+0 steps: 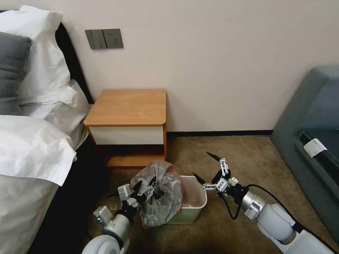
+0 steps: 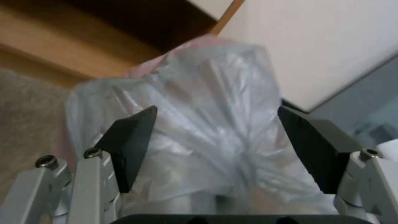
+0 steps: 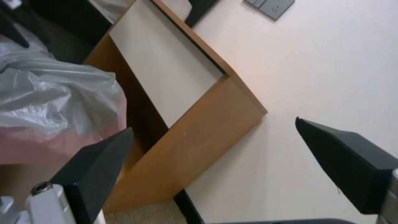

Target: Pick up the garbage bag from the table and place it over the trash can.

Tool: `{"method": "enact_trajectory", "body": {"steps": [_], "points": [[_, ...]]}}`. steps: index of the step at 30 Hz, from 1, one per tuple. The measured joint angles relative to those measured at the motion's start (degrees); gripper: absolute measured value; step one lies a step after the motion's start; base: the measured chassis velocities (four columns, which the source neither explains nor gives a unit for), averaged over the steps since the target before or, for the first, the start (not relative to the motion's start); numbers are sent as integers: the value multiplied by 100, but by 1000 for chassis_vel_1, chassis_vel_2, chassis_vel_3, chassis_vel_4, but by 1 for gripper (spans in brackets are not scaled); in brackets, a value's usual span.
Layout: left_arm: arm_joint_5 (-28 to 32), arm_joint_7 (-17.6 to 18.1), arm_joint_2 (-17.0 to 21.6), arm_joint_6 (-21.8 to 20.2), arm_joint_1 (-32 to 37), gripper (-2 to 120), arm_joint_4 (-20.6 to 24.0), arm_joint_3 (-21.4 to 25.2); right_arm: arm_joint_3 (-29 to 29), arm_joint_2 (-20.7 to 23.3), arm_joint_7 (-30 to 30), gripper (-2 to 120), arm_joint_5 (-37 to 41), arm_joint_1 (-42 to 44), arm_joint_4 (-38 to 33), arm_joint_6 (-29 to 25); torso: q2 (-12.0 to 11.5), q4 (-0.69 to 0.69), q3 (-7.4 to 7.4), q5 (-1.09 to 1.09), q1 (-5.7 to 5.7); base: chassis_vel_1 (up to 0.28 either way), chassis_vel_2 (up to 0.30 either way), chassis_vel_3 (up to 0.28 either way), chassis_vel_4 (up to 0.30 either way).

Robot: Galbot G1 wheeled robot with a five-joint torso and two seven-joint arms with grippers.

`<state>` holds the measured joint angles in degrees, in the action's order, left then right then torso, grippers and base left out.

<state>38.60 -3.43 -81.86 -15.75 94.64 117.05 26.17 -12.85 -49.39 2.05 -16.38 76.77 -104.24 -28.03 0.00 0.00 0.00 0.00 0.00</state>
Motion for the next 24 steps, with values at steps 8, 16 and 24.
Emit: {"method": "enact_trajectory", "body": {"steps": [8, 16, 24], "points": [[-361, 375, -81, -341, -62, 77, 36, -70, -26, -39, -11, 100, -5, 52, 19, -64, 0, 0, 0, 0, 0, 0, 0, 0, 0], [-610, 722, -135, -640, -90, 73, 136, -45, -29, -102, -25, 100, -27, 46, 98, -108, 0, 0, 0, 0, 0, 0, 0, 0, 0], [-542, 763, -155, -655, -48, 74, 143, -39, -54, -100, -26, 100, -38, 50, 107, -127, 0, 0, 0, 0, 0, 0, 0, 0, 0]]}}
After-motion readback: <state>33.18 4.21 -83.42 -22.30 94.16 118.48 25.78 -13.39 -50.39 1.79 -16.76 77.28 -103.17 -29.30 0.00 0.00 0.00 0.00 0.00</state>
